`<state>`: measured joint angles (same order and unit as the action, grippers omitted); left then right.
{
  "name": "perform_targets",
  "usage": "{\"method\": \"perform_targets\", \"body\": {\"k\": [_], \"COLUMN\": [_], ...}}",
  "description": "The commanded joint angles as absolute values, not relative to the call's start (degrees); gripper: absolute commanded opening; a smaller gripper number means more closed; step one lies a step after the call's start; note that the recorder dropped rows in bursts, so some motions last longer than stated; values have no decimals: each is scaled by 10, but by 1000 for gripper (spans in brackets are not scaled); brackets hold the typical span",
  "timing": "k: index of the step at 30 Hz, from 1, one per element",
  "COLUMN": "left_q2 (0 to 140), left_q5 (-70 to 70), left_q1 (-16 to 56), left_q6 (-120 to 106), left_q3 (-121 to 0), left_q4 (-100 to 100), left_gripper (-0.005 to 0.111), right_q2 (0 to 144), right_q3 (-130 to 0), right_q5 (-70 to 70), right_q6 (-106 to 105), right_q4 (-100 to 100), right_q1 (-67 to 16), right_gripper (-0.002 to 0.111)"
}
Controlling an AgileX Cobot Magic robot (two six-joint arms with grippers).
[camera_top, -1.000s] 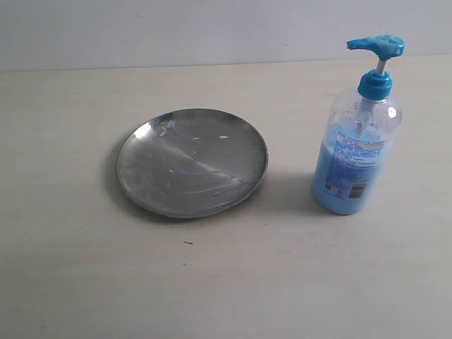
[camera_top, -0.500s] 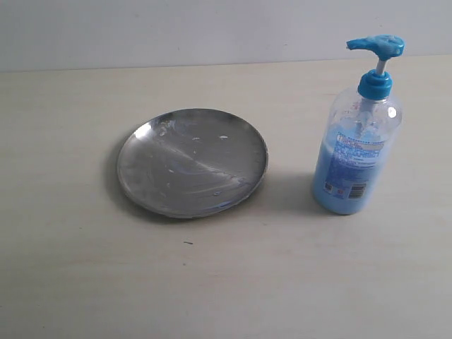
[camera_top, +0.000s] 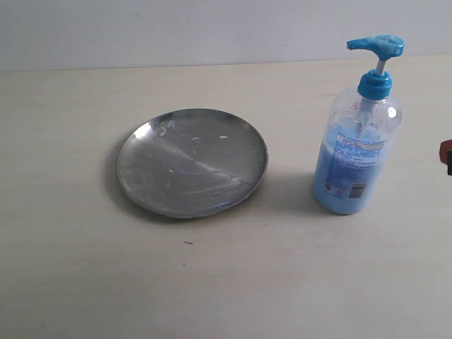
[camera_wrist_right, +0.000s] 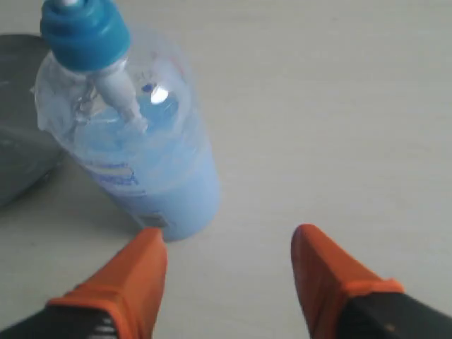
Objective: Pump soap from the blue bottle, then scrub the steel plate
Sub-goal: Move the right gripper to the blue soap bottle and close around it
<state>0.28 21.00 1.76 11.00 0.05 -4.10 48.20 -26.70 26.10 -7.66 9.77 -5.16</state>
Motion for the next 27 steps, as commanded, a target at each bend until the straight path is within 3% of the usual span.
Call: {"method": "perform_targets", "body": {"k": [1,8,16,27], "left_q2": [0,0,0,0], "left_q5": [204,204,204,204], "left_q1": [16,16,16,16], "left_q6": [111,111,111,111], "left_q3": [0,0,0,0], "left_q4": [-44,-44,-44,-44], "left_gripper": [0,0,0,0], "right_q2": [514,545,582,630], "right_q3": [-272,-272,-268,-125], "right_q5": [270,266,239,-46], "right_q6": [-114,-99,82,150], "right_q4": [119,114,10,0], "right_q1": [-76,-134,-168,-216], "right_gripper": [64,78,78,77]}}
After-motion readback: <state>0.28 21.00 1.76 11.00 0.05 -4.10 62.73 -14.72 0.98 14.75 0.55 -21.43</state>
